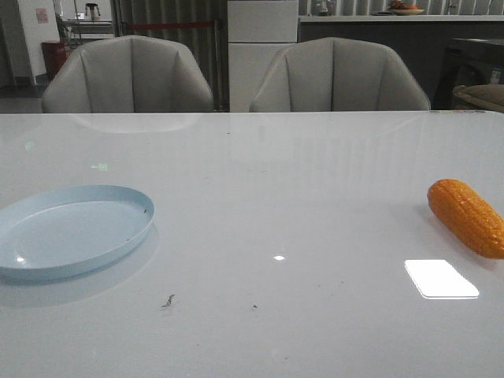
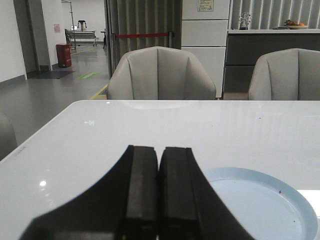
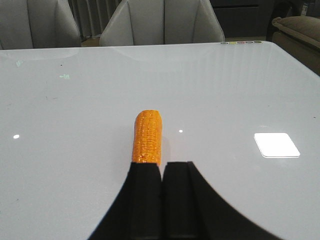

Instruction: Place corn on plate with both arms

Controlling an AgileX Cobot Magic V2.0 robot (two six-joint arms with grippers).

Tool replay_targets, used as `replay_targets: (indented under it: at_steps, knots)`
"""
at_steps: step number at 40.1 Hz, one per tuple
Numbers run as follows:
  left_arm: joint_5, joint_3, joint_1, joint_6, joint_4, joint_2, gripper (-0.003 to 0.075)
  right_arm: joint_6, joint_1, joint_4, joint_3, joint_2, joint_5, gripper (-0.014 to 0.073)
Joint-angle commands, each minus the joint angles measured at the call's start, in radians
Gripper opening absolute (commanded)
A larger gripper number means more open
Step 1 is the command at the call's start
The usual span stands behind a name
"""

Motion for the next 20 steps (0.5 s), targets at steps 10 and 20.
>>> replay_targets:
  at_steps: [10, 20]
  knots:
    - [-0.362, -0.033, 0.003, -0.012, -0.021, -0.016, 0.009, -0.003, 0.001, 0.002, -0.02, -0.02, -0.254, 0.0065]
    - [-0.259, -0.309, 0.003, -0.012, 0.075, 0.022, 0.009, 0.013, 0.001, 0.011, -0.296, 0.017, -0.316, 0.0065]
